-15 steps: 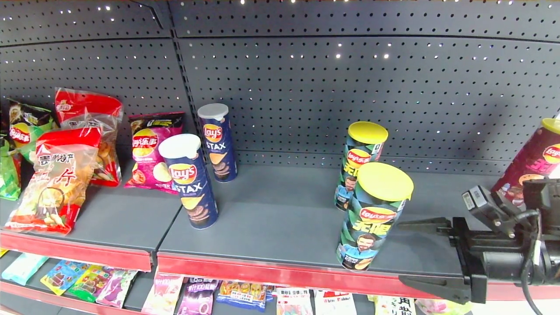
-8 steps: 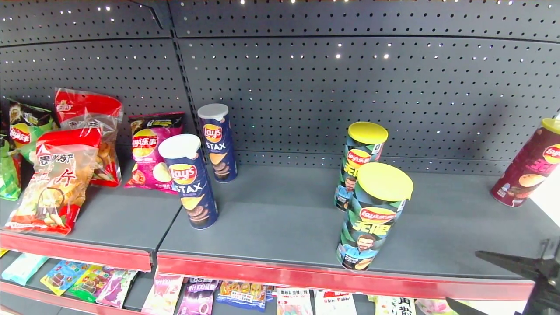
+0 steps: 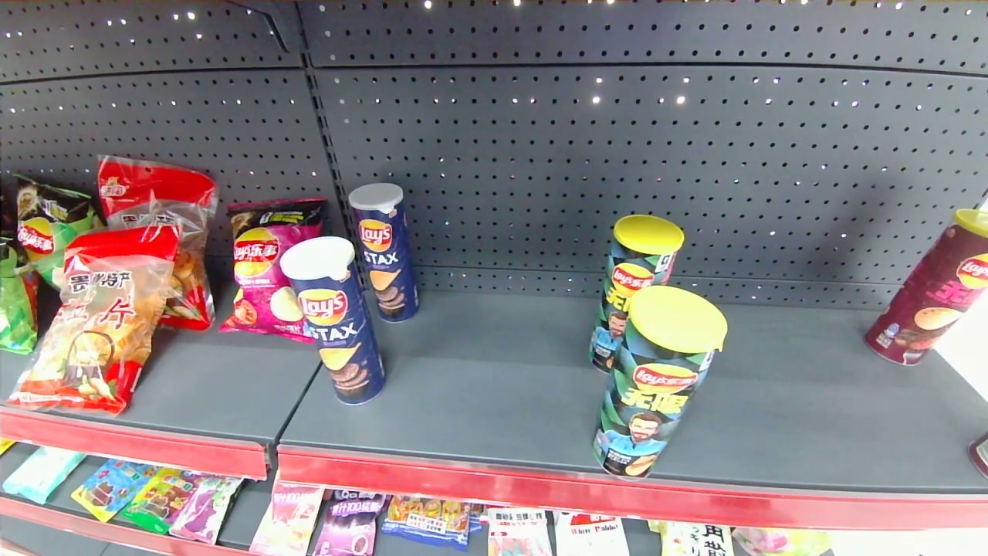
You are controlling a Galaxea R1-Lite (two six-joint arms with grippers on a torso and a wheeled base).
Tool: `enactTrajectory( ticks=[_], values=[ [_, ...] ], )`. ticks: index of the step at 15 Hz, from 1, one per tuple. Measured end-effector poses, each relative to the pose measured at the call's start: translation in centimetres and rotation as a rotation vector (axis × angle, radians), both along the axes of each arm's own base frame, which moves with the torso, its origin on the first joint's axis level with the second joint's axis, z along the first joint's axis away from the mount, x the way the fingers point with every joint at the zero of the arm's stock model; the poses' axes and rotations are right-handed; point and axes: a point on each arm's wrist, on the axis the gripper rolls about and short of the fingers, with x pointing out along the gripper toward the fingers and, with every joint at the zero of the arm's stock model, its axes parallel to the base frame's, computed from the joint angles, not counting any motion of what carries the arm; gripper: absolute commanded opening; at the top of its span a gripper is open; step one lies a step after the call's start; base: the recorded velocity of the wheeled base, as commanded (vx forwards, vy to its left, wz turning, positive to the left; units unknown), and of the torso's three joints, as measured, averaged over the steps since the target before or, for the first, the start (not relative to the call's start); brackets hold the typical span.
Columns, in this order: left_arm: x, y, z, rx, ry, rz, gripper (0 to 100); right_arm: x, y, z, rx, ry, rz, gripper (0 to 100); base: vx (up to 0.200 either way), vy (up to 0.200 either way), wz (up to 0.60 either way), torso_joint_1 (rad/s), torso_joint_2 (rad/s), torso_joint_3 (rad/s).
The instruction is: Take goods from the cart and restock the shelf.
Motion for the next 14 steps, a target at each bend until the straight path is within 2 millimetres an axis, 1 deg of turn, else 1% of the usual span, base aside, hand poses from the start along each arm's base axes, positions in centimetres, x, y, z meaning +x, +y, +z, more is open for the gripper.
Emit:
enactTrajectory(
  ticks=[1,2,4,7,8,11,14],
  values=[
    [0.0,0.0,0.0,0.0,0.0,0.0,100,-0.6,0.0,-0.3,0.032,-0.026,-0.028,100,0.0,0.0,0.0,0.0,0.0,0.0],
    [0.0,0.0,0.0,0.0,0.0,0.0,100,-1.2,0.1,-0.5,0.059,-0.065,-0.01,100,0.0,0.0,0.0,0.0,0.0,0.0],
    [0.0,0.0,0.0,0.0,0.0,0.0,100,-2.0,0.3,-0.7,0.098,-0.138,0.104,100,0.0,0.0,0.0,0.0,0.0,0.0],
    [0.0,0.0,0.0,0.0,0.0,0.0,100,-2.8,0.3,-0.7,0.203,-0.225,0.148,100,0.0,0.0,0.0,0.0,0.0,0.0],
    [0.0,0.0,0.0,0.0,0.0,0.0,100,-3.0,0.3,-0.8,0.206,-0.244,0.145,100,0.0,0.0,0.0,0.0,0.0,0.0],
    [0.0,0.0,0.0,0.0,0.0,0.0,100,-3.3,0.0,-0.8,0.165,-0.307,-0.017,100,0.0,0.0,0.0,0.0,0.0,0.0],
    [0.0,0.0,0.0,0.0,0.0,0.0,100,-3.4,0.0,-0.9,0.159,-0.324,-0.028,100,0.0,0.0,0.0,0.0,0.0,0.0]
  ],
)
